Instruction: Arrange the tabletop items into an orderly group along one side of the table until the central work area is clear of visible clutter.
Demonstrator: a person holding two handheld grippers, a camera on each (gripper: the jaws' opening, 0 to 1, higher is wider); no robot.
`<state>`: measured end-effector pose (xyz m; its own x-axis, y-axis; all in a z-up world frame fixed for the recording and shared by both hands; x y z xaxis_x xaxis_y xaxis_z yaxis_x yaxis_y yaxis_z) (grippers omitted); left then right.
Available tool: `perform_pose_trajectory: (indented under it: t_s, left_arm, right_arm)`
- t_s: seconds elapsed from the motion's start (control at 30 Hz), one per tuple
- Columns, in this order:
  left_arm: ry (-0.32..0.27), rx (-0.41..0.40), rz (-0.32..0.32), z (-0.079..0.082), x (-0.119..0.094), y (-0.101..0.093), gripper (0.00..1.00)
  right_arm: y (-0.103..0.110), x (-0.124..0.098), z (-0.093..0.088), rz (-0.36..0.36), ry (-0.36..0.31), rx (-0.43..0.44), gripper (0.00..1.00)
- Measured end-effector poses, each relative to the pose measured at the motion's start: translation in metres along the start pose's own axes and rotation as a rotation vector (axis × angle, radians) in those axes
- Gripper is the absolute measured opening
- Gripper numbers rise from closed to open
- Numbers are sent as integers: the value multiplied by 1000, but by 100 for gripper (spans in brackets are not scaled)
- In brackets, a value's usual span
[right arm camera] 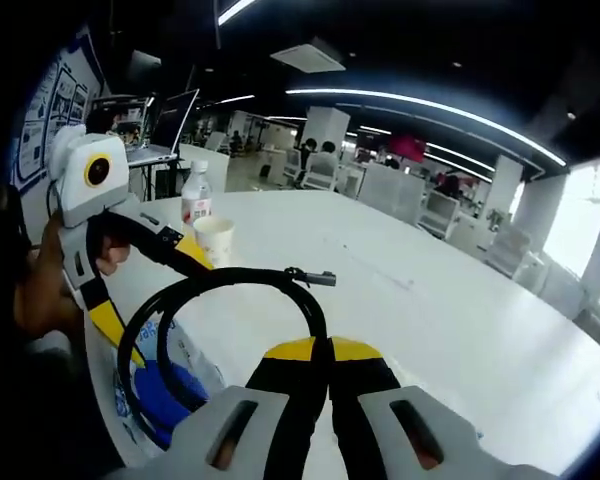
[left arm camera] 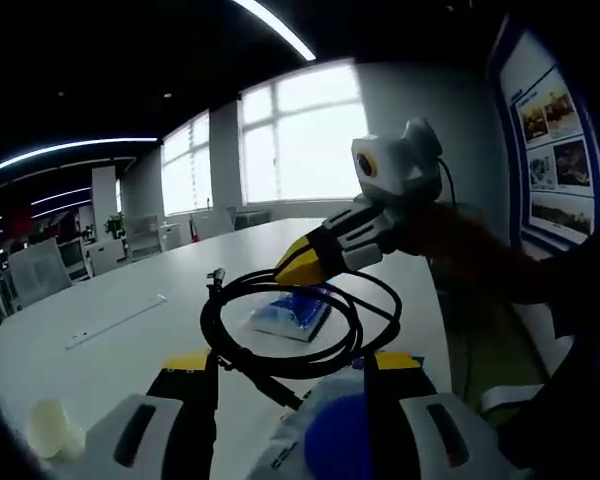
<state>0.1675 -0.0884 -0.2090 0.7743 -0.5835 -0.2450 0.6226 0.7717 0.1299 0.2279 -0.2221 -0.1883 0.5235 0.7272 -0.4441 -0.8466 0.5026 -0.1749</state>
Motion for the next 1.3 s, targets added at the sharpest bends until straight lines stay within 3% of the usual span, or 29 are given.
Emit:
perform_pose_trajectory:
  t_s: [0.9, 1.3]
  left_arm:
    - [-13, 40, -197, 14, 53, -82, 57]
    - [24, 61, -232, 0, 65, -104, 56]
  right_arm:
    - [-21, -91, -69, -158, 50, 106, 0]
    - [-21, -101, -91, -174, 82, 123, 0]
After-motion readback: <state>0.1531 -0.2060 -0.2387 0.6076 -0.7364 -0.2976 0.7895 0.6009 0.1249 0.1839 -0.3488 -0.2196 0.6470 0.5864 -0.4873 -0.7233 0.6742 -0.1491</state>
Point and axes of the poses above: the point that each gripper's makers call its tool centre point, and the gripper's own axes: x roughly forward along the fingers, y roughly to its left, z roughly out of its top, the point moved 5 cm from there along -x, roughly backward along the fingers, and after that the axes turned 11 degrees about z, right-handed, at the moved point
